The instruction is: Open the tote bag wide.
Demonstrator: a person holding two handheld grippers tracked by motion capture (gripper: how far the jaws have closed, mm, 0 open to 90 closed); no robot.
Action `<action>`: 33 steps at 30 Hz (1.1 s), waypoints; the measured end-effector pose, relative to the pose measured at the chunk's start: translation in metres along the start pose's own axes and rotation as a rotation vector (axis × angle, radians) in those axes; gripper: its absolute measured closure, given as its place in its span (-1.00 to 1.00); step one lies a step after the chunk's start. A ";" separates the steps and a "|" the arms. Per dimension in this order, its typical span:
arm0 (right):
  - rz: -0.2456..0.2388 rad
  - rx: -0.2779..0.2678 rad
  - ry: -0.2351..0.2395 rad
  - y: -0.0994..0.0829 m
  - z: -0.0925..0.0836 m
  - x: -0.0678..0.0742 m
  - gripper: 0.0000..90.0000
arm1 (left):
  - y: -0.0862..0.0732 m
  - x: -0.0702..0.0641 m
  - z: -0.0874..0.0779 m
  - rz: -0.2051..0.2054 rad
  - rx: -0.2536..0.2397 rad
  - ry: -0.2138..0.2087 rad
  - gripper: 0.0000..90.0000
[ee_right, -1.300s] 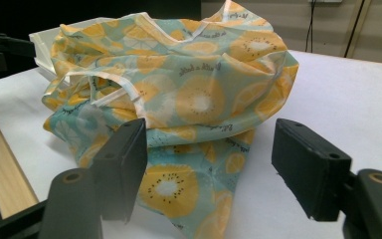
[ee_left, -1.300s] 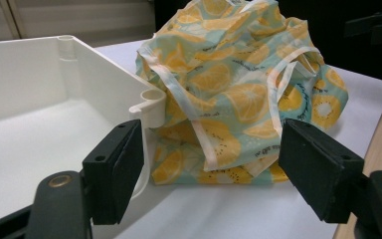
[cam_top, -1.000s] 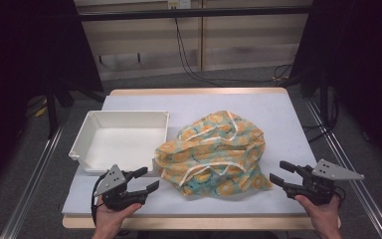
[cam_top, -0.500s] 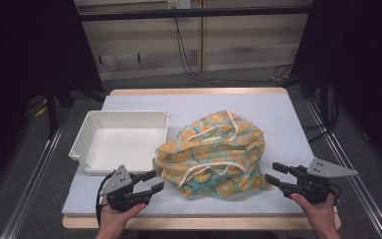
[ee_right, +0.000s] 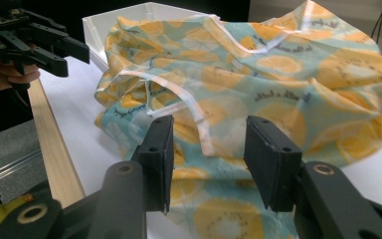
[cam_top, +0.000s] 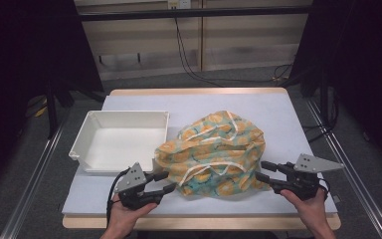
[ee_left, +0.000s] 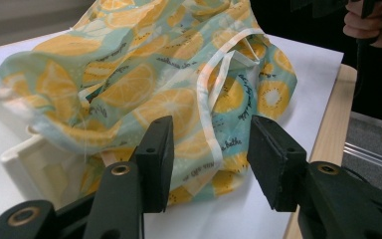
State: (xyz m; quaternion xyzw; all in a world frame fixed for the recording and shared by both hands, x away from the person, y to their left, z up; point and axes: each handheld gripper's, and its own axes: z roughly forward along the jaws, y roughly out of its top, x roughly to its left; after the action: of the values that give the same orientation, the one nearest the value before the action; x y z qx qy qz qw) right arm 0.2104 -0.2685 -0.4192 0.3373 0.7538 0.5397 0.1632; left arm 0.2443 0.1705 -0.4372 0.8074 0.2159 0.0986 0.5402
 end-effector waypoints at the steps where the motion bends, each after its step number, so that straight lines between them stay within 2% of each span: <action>1: -0.004 0.001 0.010 0.002 0.002 0.000 0.24 | 0.001 0.000 0.002 0.001 0.012 -0.004 0.19; 11: -0.019 0.014 0.044 0.018 0.025 -0.004 0.31 | 0.024 0.000 0.030 0.018 0.009 -0.051 0.27; 14: -0.016 0.013 0.042 0.024 0.031 -0.008 0.32 | 0.028 0.002 0.040 -0.005 0.003 -0.057 0.32; 18: -0.021 0.006 0.048 0.030 0.033 -0.011 0.36 | 0.035 0.005 0.048 0.002 0.001 -0.059 0.32; 20: -0.030 0.005 0.050 0.034 0.035 -0.012 0.41 | 0.037 0.006 0.052 -0.007 -0.001 -0.065 0.34; 26: -0.051 0.026 0.057 0.043 0.046 -0.016 0.46 | 0.041 0.008 0.064 0.009 0.001 -0.079 0.34; 28: -0.052 0.024 0.059 0.046 0.052 -0.019 0.45 | 0.044 0.009 0.068 0.033 0.015 -0.080 0.37; 33: -0.051 0.027 0.055 0.052 0.060 -0.023 0.40 | 0.051 0.011 0.079 0.029 0.013 -0.096 0.37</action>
State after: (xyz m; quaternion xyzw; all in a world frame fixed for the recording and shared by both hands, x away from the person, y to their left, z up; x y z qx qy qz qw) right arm 0.2807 -0.2318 -0.3957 0.3050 0.7736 0.5344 0.1517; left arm 0.2974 0.0936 -0.4226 0.8177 0.1785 0.0663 0.5432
